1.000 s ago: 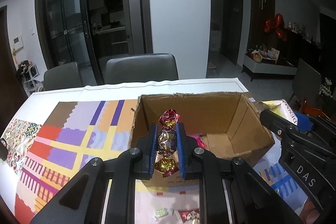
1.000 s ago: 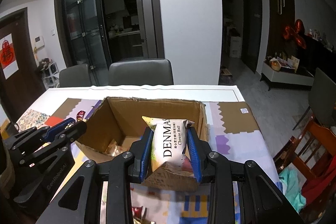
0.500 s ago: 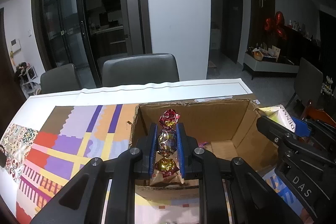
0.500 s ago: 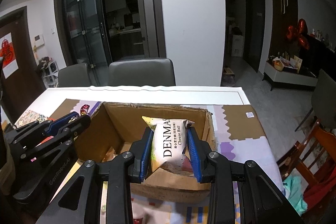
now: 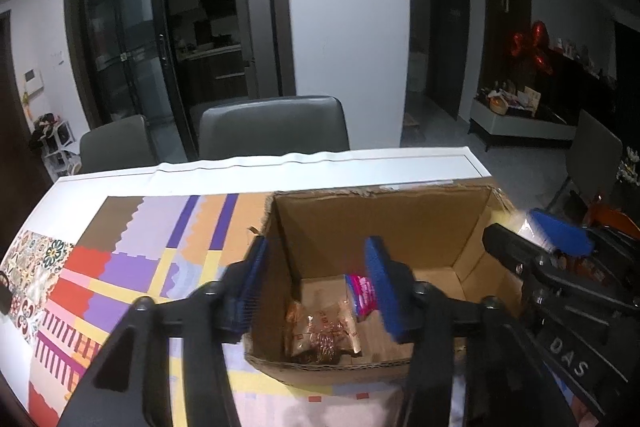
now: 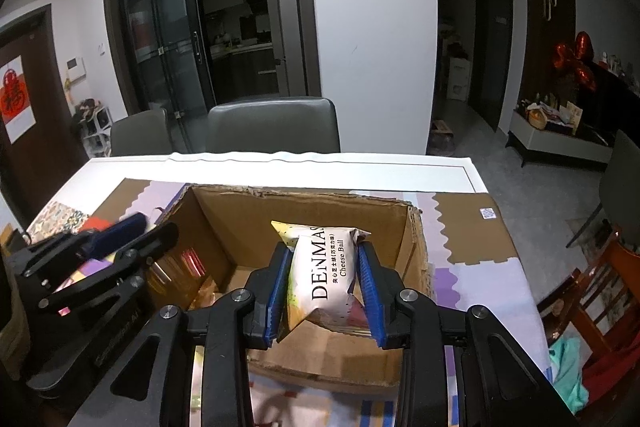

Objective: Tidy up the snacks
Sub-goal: 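Open both tools to drop the candy and DENMA pack into the box, then move both open tools back from the box toward the remaining snacks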

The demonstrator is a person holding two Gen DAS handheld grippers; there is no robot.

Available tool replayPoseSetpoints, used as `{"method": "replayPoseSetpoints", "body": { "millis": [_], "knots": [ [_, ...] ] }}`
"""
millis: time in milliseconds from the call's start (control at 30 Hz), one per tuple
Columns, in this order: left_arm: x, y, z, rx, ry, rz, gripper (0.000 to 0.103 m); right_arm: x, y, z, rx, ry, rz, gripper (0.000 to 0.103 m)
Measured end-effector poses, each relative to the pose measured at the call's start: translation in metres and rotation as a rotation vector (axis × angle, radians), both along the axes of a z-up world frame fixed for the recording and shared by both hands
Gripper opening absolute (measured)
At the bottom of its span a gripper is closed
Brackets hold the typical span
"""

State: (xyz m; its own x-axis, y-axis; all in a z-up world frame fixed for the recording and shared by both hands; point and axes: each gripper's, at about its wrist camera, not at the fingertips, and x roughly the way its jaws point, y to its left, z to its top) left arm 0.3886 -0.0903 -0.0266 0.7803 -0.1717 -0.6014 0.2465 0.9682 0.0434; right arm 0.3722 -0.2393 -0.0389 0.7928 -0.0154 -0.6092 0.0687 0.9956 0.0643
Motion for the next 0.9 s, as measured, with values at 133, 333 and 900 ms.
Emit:
{"method": "replayPoseSetpoints", "body": {
  "millis": [133,333,900],
  "knots": [
    [0.000,0.005,0.002,-0.003,-0.002,0.016,0.054,-0.002,0.000,0.003,-0.008,-0.021,-0.020,0.069],
    [-0.006,0.009,0.008,0.001,-0.024,0.035,0.063,-0.006,-0.002,0.007,-0.023,-0.034,-0.050,0.074],
    [-0.031,0.010,0.026,-0.008,-0.052,0.037,0.066,-0.032,-0.003,0.024,-0.020,-0.071,-0.071,0.074]
  ]
}}
